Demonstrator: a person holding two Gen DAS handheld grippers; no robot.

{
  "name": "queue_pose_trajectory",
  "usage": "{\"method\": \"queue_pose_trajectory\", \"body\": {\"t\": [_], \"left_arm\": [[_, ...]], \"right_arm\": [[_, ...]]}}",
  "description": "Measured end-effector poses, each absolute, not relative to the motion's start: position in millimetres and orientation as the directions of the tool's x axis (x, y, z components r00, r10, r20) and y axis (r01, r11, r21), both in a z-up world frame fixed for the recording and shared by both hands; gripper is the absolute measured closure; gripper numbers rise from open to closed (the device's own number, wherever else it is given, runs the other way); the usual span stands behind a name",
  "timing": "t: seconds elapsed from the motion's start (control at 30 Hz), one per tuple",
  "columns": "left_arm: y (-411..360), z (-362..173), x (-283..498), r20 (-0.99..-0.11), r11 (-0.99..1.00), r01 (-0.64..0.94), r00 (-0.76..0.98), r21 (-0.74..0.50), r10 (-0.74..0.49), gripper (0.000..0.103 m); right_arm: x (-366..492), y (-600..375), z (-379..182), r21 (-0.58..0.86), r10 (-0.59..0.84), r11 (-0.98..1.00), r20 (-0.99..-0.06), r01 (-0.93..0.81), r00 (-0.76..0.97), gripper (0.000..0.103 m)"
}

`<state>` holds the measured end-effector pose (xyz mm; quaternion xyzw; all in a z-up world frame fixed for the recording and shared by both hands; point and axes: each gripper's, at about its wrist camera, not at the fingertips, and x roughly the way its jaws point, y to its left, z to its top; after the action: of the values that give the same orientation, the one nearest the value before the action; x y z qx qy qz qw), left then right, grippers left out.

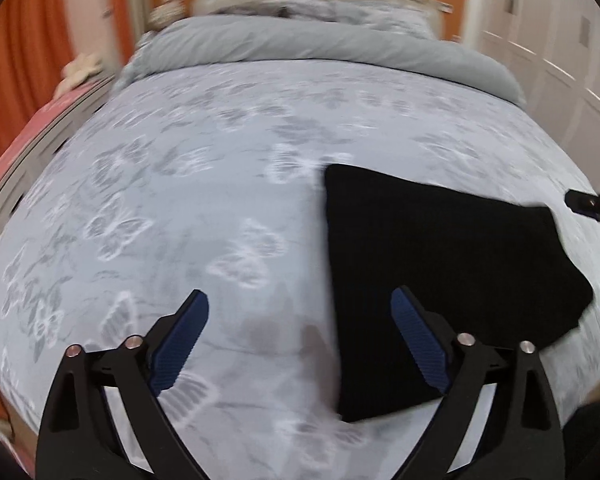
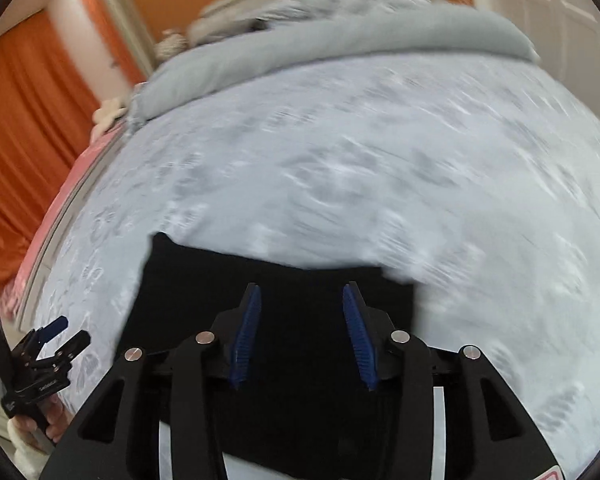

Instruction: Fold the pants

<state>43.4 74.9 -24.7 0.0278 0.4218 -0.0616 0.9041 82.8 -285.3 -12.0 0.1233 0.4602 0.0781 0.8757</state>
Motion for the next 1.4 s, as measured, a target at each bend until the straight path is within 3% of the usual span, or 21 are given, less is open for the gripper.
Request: {"method": "queue_pose_trajectory", "body": {"t": [0.1,0.3,0.37,0.4,0.43,0.5,0.77,0.83,0.9,0.97,1.03,1.1,1.2,1.3,1.4], "left_arm": [[41.2,-24.2,26.4,-0.751,0.965,0.261,0.637,-0.002,-0.174,0.006],[-49.6,-39.6,-4.2,-0.727,0.870,0.478,0.638,0.118,-0.252,0.005],[-74.6,-49.1,-6.3,-0.745,0.839,0.532,0.604,0.112,-0.284,0.005],[-86.0,-53.4,-6.7,-0.752,0.828,0.551,0.589,0.106,-0.296,0.005],[-95.7,-57.0,-7.1,-0.756,0.819,0.564,0.580,0.104,-0.304,0.005],[-112.1,-63.2,-7.4,-0.755,0.805,0.581,0.581,0.121,-0.306,0.005],[-159.1,-76.0,-6.2,-0.713,0.761,0.625,0.613,0.175,-0.340,0.006],[-158.1,-77.0,3.7,-0.720,0.770,0.620,0.603,0.150,-0.345,0.032],[-141.3,-71.5,22.9,-0.735,0.815,0.571,0.595,0.101,-0.326,0.083],[-105.9,-53.7,47.9,-0.728,0.855,0.516,0.564,-0.059,-0.391,0.089],[-70.4,-30.8,63.2,-0.692,0.877,0.454,0.582,-0.161,-0.428,0.089],[-23.8,-3.0,70.7,-0.635,0.900,0.371,0.644,-0.229,-0.427,0.090],[46.9,30.2,70.2,-0.560,0.923,0.250,0.737,-0.292,-0.377,0.090],[111.9,53.9,58.3,-0.501,0.939,0.141,0.815,-0.314,-0.290,0.089],[149.2,63.7,41.2,-0.483,0.958,0.048,0.856,-0.282,-0.185,0.089]], "right_arm": [[65.8,-300.3,-24.3,0.315,0.312,0.946,-0.819,-0.077,0.483,0.042],[44.0,-284.4,-66.1,0.313,0.346,0.938,-0.871,-0.148,0.348,0.040],[46.4,-276.7,-77.7,0.305,0.340,0.940,-0.882,-0.155,0.327,0.053],[46.9,-274.2,-77.7,0.316,0.354,0.934,-0.876,-0.163,0.328,0.072],[48.4,-275.7,-74.1,0.354,0.387,0.922,-0.861,-0.158,0.329,0.084],[50.8,-281.3,-62.4,0.448,0.471,0.882,-0.811,-0.149,0.347,0.086],[68.0,-264.5,-36.9,0.586,0.615,0.786,-0.708,-0.197,0.348,0.087],[73.5,-260.5,-33.0,0.607,0.637,0.768,-0.691,-0.203,0.341,0.084],[77.4,-258.6,-29.1,0.593,0.624,0.779,-0.698,-0.205,0.351,0.081],[79.4,-267.3,-21.7,0.614,0.632,0.767,-0.669,-0.189,0.390,0.076],[75.9,-276.2,-9.5,0.648,0.653,0.737,-0.613,-0.190,0.444,0.057],[67.5,-282.5,7.4,0.611,0.613,0.764,-0.589,-0.207,0.527,0.055],[52.4,-268.3,26.0,0.407,0.461,0.881,-0.626,-0.241,0.628,0.055],[47.2,-227.9,18.0,0.243,0.397,0.915,-0.680,-0.322,0.617,0.054],[41.0,-150.3,-10.3,0.057,0.348,0.884,-0.743,-0.464,0.572,0.039]]}}
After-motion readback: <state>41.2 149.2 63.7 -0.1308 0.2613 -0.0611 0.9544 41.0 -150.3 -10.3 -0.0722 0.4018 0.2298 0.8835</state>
